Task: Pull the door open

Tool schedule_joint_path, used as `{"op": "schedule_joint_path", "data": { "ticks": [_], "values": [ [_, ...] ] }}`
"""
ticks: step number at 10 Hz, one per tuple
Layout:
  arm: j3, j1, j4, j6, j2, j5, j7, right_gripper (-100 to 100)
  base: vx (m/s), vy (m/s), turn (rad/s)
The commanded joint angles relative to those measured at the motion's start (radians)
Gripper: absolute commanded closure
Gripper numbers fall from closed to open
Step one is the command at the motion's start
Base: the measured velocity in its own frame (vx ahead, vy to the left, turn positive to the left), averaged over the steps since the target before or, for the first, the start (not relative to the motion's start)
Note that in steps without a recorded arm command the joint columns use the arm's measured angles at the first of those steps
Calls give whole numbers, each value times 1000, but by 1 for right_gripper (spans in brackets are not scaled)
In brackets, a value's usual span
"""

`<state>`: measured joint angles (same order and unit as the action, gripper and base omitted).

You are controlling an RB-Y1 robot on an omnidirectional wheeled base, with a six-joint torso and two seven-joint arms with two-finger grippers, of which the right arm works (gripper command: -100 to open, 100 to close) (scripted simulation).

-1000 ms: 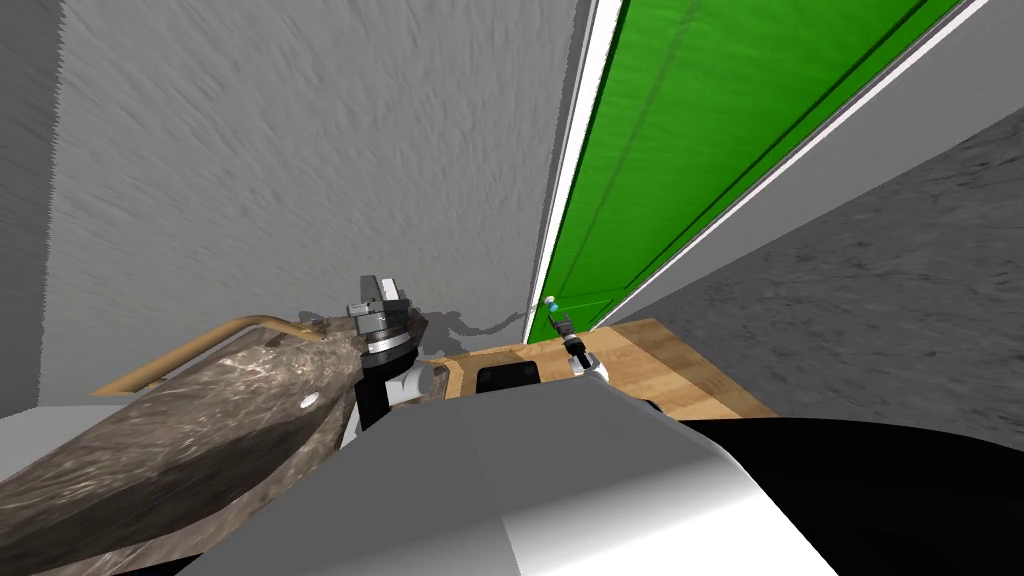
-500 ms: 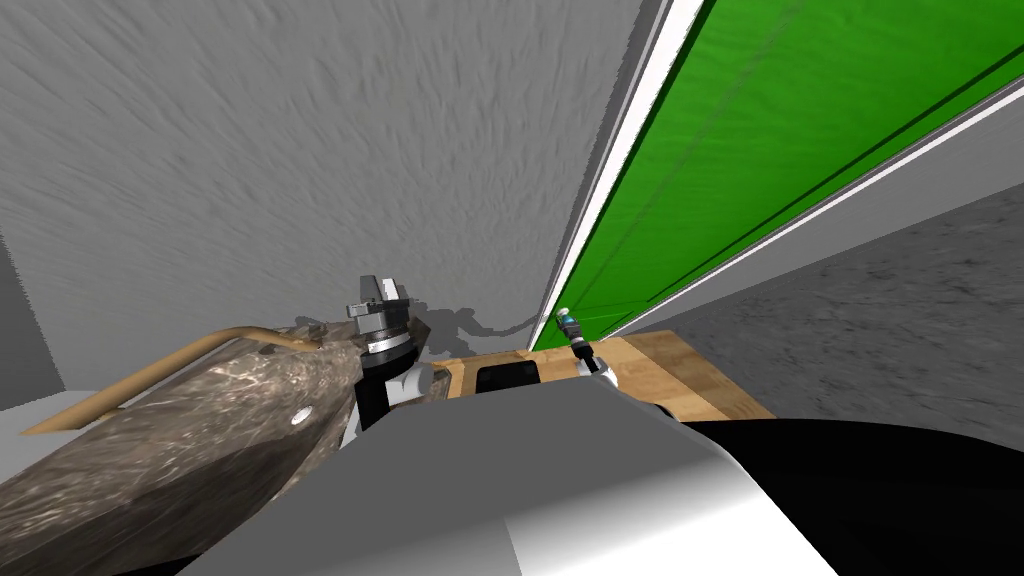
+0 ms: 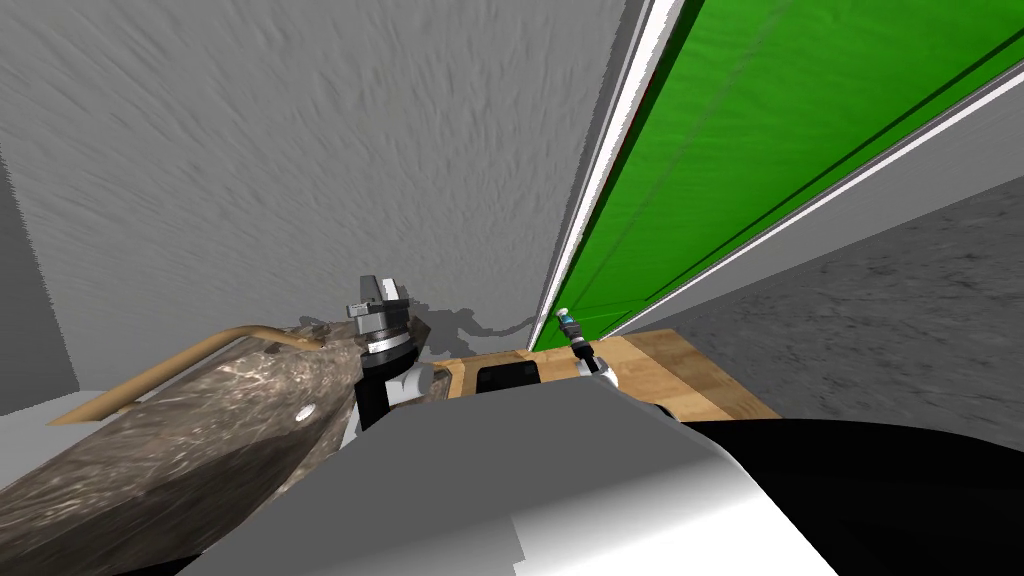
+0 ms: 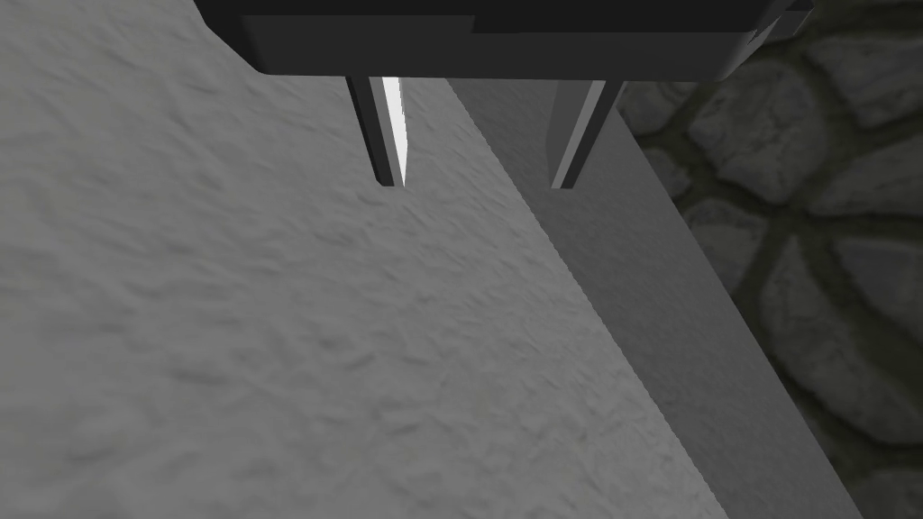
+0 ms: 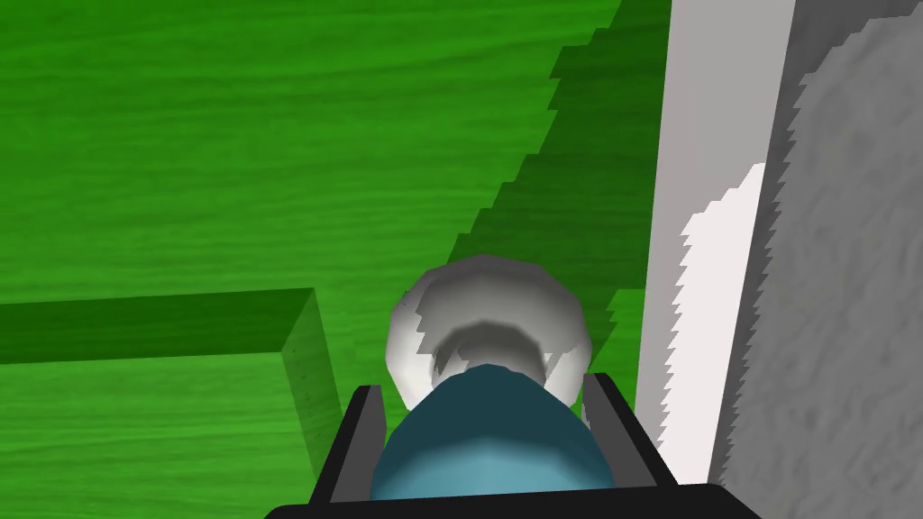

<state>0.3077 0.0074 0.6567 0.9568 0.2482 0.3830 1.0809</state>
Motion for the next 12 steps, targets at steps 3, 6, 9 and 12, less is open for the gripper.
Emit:
{"op": "schedule_joint_path", "data": {
  "ticks": [3,6,9,12],
  "values": [
    [-13,-4,-4,-1,2,-17,-55,100,-23,-10,19],
    [-25,-8,-7,-2,3,-33,-104,100,-35,-13,18],
    [-39,-12,-10,-2,5,-50,-159,100,-32,-12,16],
    [-56,-17,-14,-3,7,-72,-231,100,-36,-17,29]
  ]
}}
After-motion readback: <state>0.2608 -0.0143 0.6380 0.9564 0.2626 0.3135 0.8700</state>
